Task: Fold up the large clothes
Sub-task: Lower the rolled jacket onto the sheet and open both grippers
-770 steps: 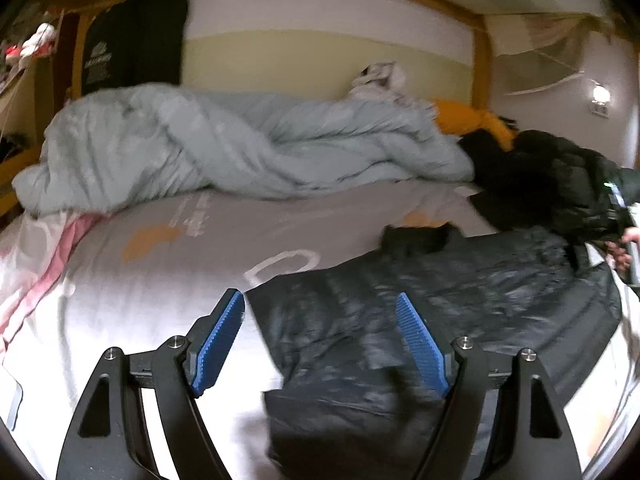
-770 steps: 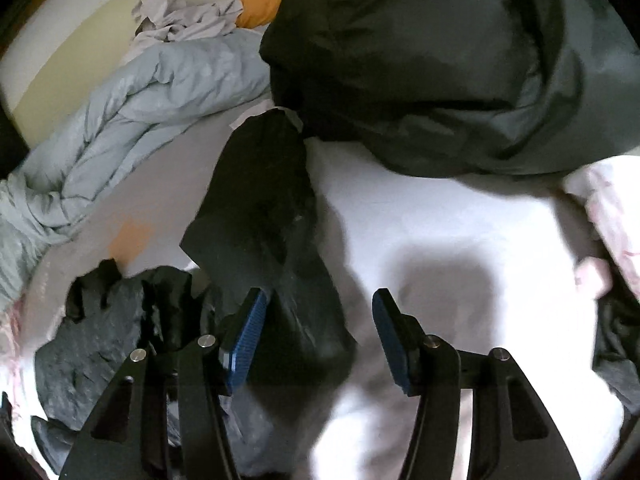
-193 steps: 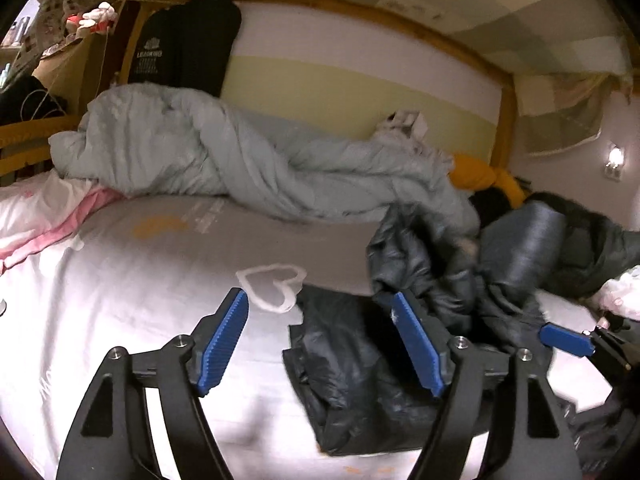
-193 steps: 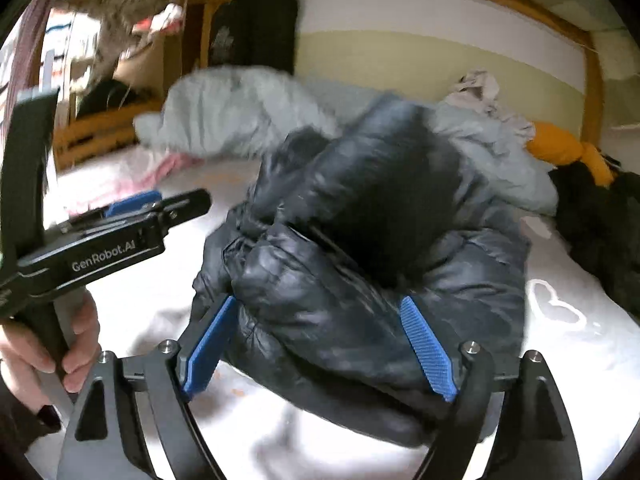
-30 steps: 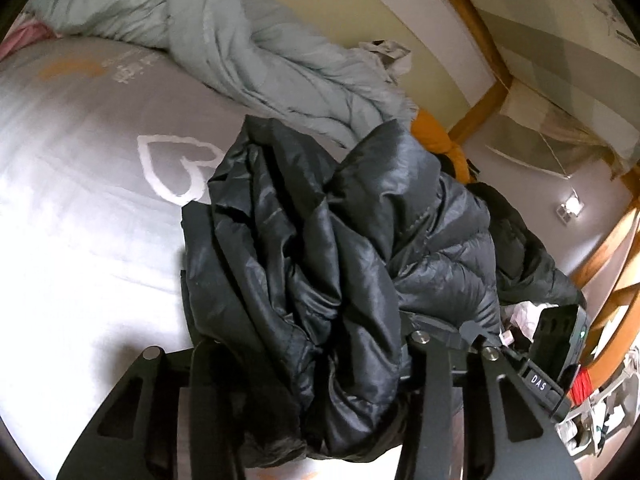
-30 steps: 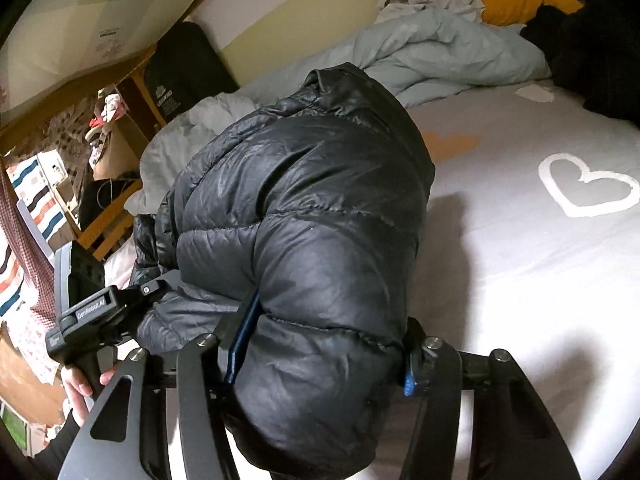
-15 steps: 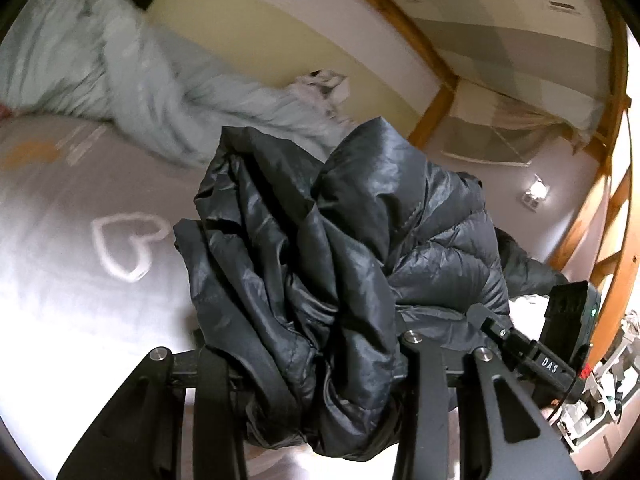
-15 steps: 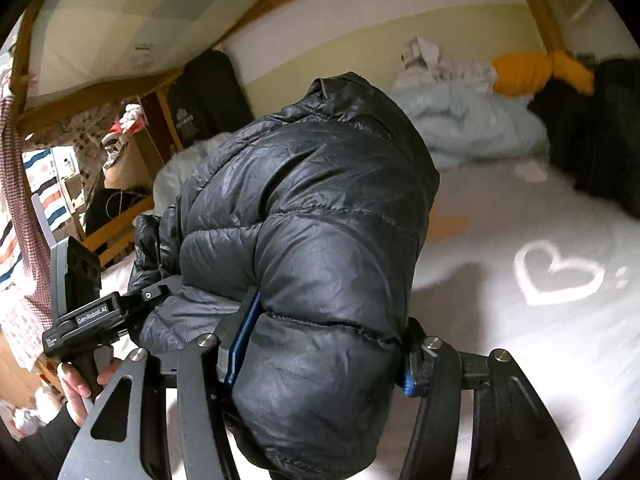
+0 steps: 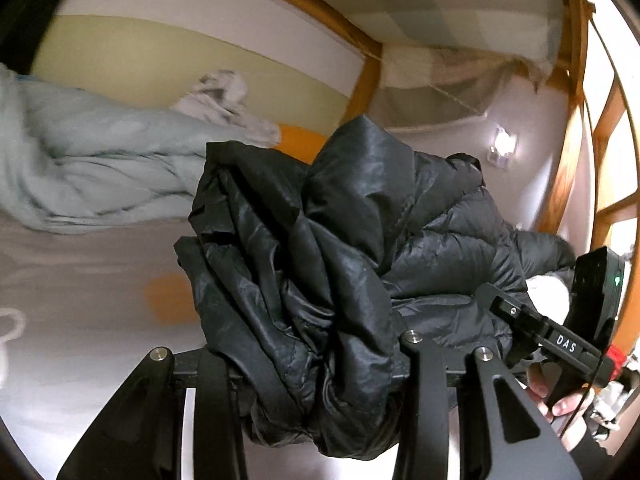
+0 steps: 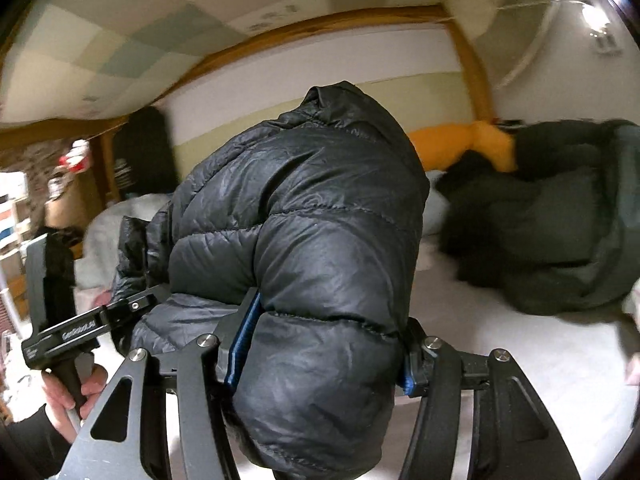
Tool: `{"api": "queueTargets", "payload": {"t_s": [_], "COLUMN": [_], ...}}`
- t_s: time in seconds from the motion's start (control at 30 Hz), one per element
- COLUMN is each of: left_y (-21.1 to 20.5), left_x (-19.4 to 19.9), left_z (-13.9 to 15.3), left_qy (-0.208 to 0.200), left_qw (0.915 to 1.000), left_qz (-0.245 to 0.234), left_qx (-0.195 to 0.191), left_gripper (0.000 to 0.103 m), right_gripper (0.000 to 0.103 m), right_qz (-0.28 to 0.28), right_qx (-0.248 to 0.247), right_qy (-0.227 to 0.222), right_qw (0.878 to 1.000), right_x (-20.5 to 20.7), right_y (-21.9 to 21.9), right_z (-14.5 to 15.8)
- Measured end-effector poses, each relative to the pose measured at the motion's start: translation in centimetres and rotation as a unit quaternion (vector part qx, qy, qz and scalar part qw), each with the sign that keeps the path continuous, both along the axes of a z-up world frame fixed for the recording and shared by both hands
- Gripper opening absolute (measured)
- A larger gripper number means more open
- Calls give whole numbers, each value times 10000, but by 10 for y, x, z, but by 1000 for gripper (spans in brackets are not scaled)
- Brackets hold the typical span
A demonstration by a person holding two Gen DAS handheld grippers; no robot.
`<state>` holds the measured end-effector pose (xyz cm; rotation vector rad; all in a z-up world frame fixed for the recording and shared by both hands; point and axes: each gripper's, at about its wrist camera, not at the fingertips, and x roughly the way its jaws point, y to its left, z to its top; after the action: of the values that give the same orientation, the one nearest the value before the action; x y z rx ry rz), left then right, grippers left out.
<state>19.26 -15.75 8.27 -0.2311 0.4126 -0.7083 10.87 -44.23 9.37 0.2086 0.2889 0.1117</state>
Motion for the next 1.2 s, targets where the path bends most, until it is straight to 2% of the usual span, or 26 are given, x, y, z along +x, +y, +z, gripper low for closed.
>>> {"api": "queueTargets", "payload": {"t_s": [0.07,0.17,0.23,0.33,0.4,0.5,0.57,0.67,0.8,0.93,1.0,1.07,1.2], "left_y": [-26,-55,-74,-91,-94,-104,-106,-105,-100,-92,-88,-83,-71], "left_x": [16,35,40,38,38,32,24,20,14,5,-1,-10,-26], "left_z": [-18,-49,-69,-82,-79,-77,-76,-74,-68,-58,-54,-52,-49], "left_qy": [133,379,315,137,121,-192,-371,-538,-750,-1049,-1183,-1267,-1241], "left_qw": [9999,9990,9984,9972,9967,9908,9875,9844,9797,9755,9719,9714,9752], "left_qz": [-29,-67,-132,13,128,445,526,714,1110,1240,1334,1358,1305], "left_qx": [94,238,450,737,797,1261,1437,1515,1489,1484,1534,1477,1289], "left_gripper": [38,38,38,40,44,55,56,62,86,99,102,103,103], "right_gripper": [59,59,59,59,59,60,67,68,68,72,75,86,88], "right_qz": [-263,-701,-960,-1219,-1290,-1372,-1472,-1487,-1480,-1480,-1522,-1604,-1637], "right_qx": [81,-167,-260,-12,-222,-394,-612,-725,-586,-587,-657,-705,-888], "right_qy": [215,612,896,1283,1262,1186,1107,1064,1052,1074,1068,923,597], "right_qw": [9994,9955,9910,9842,9833,9826,9810,9805,9816,9814,9804,9802,9807], "right_x": [9,27,39,49,50,49,47,45,45,41,33,19,-7], "right_y": [-19,-40,-52,-70,-70,-64,-55,-54,-57,-54,-51,-48,-34], "right_z": [-9,-28,-44,-64,-64,-66,-65,-64,-63,-61,-58,-56,-55]}}
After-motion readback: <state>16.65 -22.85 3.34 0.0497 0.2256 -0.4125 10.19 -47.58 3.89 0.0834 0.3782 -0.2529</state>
